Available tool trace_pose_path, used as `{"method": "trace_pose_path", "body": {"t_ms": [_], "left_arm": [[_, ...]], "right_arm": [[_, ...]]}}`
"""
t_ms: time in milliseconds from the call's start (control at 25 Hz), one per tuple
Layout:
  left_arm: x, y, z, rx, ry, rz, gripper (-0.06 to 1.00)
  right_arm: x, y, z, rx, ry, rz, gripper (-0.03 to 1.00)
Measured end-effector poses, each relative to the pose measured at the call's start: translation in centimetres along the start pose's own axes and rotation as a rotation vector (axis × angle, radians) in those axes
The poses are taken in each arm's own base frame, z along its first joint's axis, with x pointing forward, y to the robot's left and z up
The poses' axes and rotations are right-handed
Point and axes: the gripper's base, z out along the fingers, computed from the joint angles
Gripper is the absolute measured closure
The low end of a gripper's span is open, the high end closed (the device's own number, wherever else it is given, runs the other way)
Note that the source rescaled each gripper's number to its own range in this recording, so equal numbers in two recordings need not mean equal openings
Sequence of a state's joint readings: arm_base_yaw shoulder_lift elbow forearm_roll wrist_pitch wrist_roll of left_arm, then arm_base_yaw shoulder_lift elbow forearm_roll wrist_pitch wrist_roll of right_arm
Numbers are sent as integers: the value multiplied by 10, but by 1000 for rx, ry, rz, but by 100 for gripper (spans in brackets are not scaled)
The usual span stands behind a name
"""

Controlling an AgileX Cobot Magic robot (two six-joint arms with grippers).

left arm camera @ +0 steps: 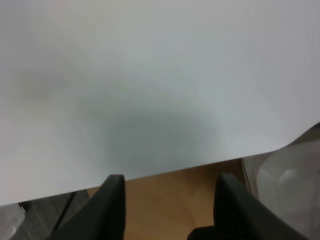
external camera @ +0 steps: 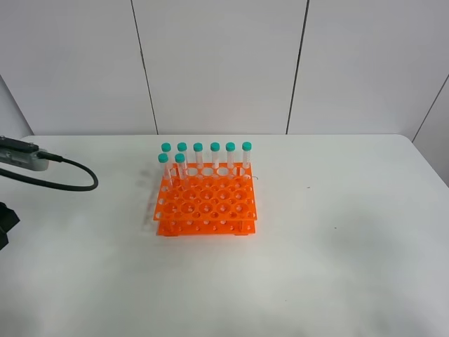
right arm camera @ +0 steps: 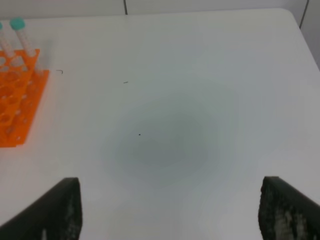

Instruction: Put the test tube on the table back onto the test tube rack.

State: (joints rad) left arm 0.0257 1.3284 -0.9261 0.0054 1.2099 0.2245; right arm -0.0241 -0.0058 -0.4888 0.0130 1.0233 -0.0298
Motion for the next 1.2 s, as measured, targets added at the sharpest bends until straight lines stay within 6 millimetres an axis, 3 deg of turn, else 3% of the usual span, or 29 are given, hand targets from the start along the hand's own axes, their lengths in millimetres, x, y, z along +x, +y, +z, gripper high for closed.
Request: {"method": "trace_pose_path", "body": {"t_ms": [160, 440, 640, 1000, 1200], "left_arm": [[24, -8, -26, 5, -132, -14, 45], [95, -27, -63, -35, -411, -14, 45], [139, -37, -67, -68, -566, -10, 45], [201, -51, -61, -126, -822, -3, 45], [216, -55, -62, -143, -897, -1, 45]], "right_arm": [[0, 0, 0, 0, 0, 0, 6], [0, 0, 0, 0, 0, 0, 6], [0, 0, 0, 0, 0, 0, 6], [0, 0, 0, 0, 0, 0, 6], [0, 0, 0, 0, 0, 0, 6]]}}
